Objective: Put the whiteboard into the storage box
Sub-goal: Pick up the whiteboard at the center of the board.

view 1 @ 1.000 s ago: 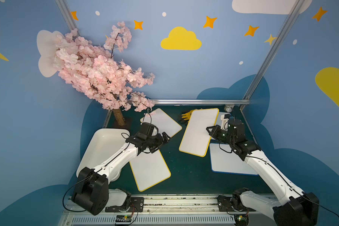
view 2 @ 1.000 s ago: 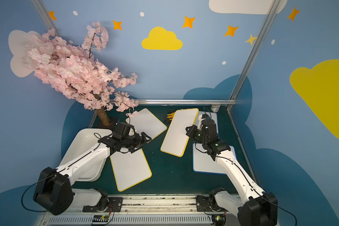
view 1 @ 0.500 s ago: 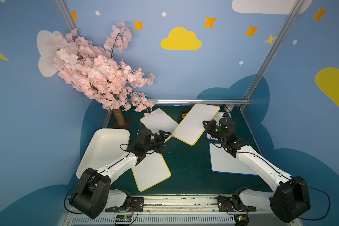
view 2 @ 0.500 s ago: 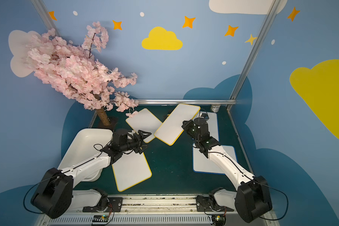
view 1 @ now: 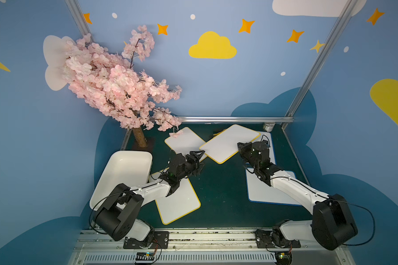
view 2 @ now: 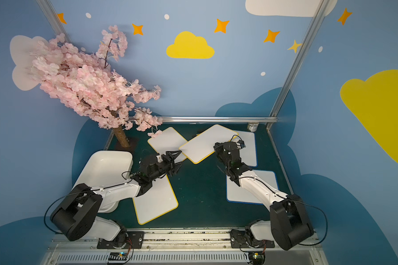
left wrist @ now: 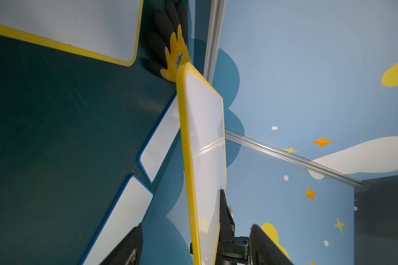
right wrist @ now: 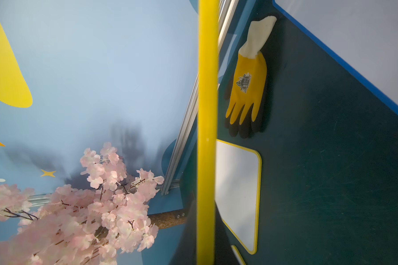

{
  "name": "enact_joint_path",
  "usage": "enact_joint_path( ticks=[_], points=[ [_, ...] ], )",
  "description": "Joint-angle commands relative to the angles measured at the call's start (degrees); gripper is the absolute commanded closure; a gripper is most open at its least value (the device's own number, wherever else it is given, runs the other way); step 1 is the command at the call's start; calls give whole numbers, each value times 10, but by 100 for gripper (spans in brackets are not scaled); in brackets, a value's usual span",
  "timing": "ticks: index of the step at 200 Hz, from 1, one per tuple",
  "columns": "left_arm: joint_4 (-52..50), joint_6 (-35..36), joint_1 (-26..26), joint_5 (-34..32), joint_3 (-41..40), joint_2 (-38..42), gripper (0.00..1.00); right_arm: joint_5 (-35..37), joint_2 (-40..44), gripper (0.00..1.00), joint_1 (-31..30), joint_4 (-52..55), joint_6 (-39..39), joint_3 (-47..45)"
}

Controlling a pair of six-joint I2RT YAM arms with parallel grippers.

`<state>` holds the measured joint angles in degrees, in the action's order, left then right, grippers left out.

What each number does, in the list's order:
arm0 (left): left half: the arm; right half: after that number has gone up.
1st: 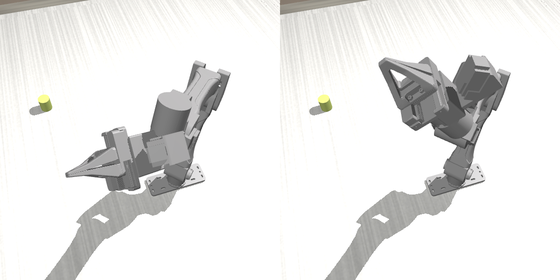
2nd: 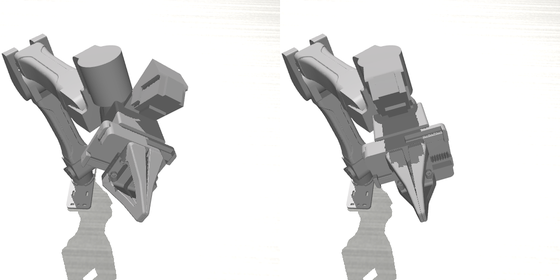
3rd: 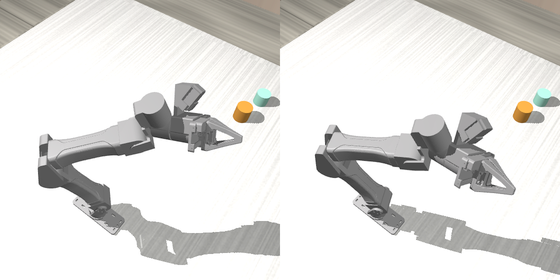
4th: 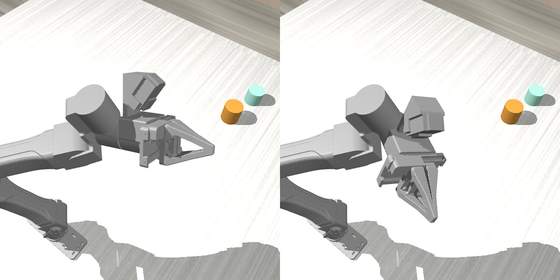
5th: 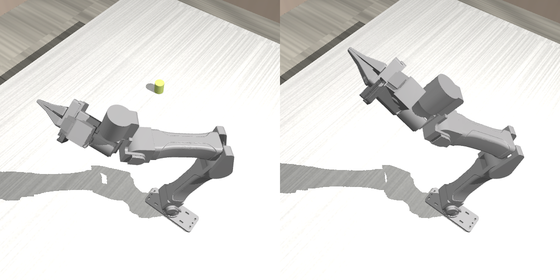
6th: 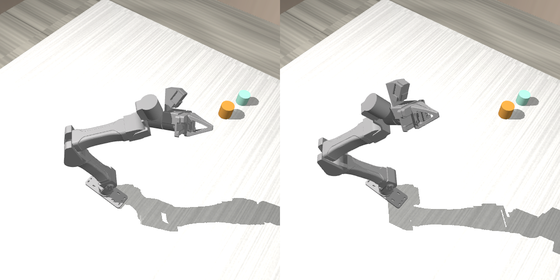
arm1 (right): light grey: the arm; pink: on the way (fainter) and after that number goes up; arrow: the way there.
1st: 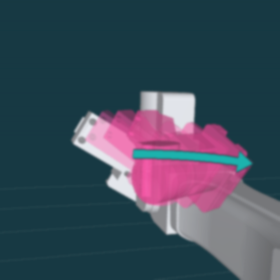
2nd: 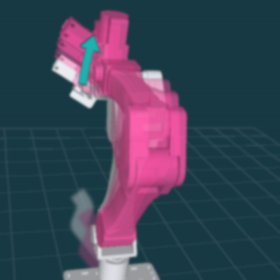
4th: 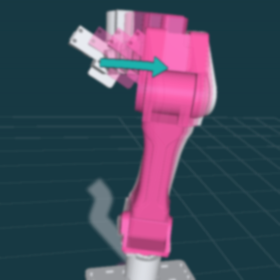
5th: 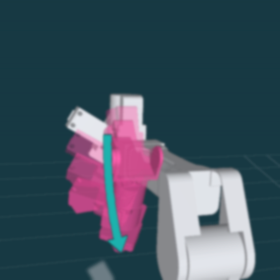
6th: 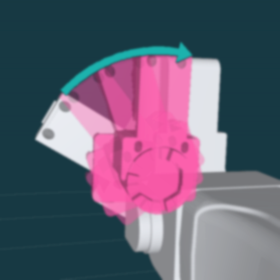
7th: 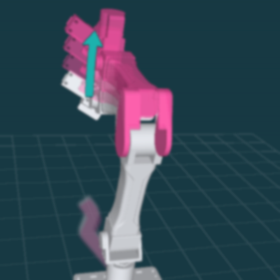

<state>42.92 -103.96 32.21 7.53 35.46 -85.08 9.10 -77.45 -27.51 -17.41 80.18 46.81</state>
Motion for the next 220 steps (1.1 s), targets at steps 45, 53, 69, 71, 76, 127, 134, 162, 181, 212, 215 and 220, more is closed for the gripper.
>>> enact_joint_path(
  ticks=[45,53,69,71,76,127,134,162,181,212,215,220],
  points=[
    [168,-56,30,-78,26,-85,51,4,-12,100,-9,-116,66,4],
    [179,-58,33,-86,27,-93,54,2,-15,100,-9,-119,69,3],
    [192,-56,38,-98,27,-99,57,-1,-21,100,-10,-129,75,0],
    [193,-55,38,-99,28,-99,57,-2,-22,100,-10,-130,75,-1],
    [195,-54,39,-102,27,-100,57,-4,-23,100,-10,-132,77,-1],
    [214,-50,40,-115,27,-114,66,-12,-36,100,-12,-144,84,-6],
    [213,-50,40,-116,27,-115,69,-13,-37,100,-12,-142,84,-6],
    [210,-43,40,-121,28,-114,85,-15,-40,100,-15,-143,84,-9],
    [208,-34,42,-125,31,-114,88,-17,-44,100,-16,-147,85,-10],
    [201,-5,42,-138,28,-103,94,-28,-50,100,-19,-148,82,-13],
    [199,-1,43,-138,27,-102,94,-29,-51,100,-20,-149,81,-14],
    [196,4,42,-139,27,-99,95,-31,-51,100,-22,-148,81,-14]
  ],
)
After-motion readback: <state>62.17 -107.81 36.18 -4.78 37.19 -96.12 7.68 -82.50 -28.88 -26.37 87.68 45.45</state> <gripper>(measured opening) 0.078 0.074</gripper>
